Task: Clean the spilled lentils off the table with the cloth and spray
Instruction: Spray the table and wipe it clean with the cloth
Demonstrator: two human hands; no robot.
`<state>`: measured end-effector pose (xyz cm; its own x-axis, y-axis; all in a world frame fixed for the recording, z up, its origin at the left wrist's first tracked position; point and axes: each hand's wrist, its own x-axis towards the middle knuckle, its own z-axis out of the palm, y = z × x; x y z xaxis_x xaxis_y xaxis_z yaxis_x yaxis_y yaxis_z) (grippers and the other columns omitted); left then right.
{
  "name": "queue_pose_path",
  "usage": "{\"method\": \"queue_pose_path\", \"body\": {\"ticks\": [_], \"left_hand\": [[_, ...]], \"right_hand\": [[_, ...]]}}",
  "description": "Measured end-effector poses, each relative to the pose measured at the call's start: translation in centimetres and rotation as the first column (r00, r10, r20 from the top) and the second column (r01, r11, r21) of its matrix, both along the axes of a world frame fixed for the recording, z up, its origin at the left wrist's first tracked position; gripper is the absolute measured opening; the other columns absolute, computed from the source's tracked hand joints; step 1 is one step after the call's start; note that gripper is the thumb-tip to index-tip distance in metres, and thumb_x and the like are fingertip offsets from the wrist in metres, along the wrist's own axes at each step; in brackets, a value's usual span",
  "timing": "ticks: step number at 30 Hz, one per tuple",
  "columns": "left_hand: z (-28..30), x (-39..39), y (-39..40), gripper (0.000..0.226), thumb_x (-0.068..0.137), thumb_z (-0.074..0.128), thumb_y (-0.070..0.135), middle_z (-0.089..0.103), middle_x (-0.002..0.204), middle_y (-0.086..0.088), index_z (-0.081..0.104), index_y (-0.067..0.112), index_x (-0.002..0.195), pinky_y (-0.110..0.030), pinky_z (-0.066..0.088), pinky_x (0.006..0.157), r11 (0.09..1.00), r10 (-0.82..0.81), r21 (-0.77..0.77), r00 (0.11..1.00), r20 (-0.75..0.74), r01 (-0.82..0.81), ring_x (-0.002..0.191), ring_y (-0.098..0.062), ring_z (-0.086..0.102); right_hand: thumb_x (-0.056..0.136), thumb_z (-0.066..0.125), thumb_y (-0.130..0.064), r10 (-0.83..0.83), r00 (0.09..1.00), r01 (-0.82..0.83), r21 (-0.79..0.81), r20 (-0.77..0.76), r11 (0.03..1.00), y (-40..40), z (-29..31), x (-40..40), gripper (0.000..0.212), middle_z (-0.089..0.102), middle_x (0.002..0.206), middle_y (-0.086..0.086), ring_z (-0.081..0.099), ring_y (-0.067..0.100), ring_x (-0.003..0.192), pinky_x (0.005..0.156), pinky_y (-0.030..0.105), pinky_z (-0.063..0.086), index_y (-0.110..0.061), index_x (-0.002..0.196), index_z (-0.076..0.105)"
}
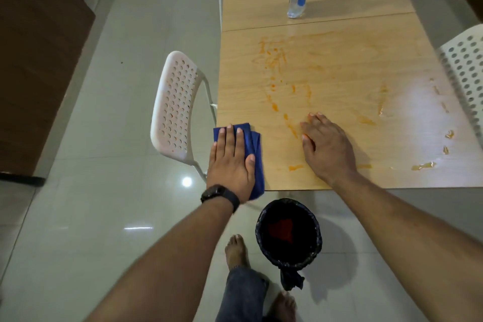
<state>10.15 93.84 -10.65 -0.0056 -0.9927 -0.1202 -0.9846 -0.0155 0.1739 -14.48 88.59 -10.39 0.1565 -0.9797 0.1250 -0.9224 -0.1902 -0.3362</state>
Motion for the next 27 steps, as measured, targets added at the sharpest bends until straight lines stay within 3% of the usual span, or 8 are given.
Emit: {"method": "queue_pose_path", "body": {"ticks": [7,12,16,27], "left_hand": [[0.1,-2.3,-8.3,0.071,0.105,0.011,0.047,-0.007,0.174,-0.009,-0.001,0.014,0.167,-0.045,-0.001,0.130,0.998,0.057,-0.039,0.998,0.014,-0.057,0.161,-0.025,-0.009],[0.1,-2.5,-1.9,0.070,0.105,0.006,0.047,-0.013,0.174,-0.007,-0.004,0.015,0.166,-0.043,-0.001,0.130,0.999,-0.034,-0.040,0.999,0.000,0.034,0.160,-0.020,-0.015],[-0.2,-1.8,-1.1,0.070,0.105,0.007,0.047,-0.013,0.174,-0.006,-0.003,0.015,0.166,-0.043,0.000,0.130,0.998,-0.037,-0.042,0.999,-0.010,0.037,0.160,-0.019,-0.016],[-0.4,0.7,-16.5,0.071,0.104,0.006,0.048,-0.010,0.174,-0.007,-0.003,0.015,0.166,-0.043,0.001,0.130,0.997,0.011,-0.073,1.000,-0.016,-0.012,0.160,-0.021,-0.012]], "right_hand": [[0.105,0.038,-0.033,-0.009,0.999,0.008,-0.041,-0.033,0.999,0.2,-1.2,-0.3,0.050,0.050,0.159,0.006,0.036,0.023,0.153,0.123,0.043,0.031,-0.018,0.147,0.059],[0.104,0.038,-0.031,-0.027,0.998,0.026,-0.023,-0.063,0.999,0.4,-0.6,-0.1,0.050,0.048,0.160,0.005,0.035,0.023,0.153,0.122,0.043,0.030,-0.019,0.149,0.057],[0.100,0.039,-0.034,-0.047,0.987,0.055,0.046,-0.154,0.997,-0.6,0.8,1.2,0.053,0.046,0.162,0.003,0.035,0.026,0.148,0.118,0.047,0.030,-0.022,0.149,0.055],[0.104,0.043,-0.039,-0.087,0.968,0.112,0.096,-0.235,0.989,-15.4,1.8,4.3,0.051,0.039,0.166,0.001,0.030,0.026,0.152,0.121,0.048,0.027,-0.027,0.153,0.049]]}}
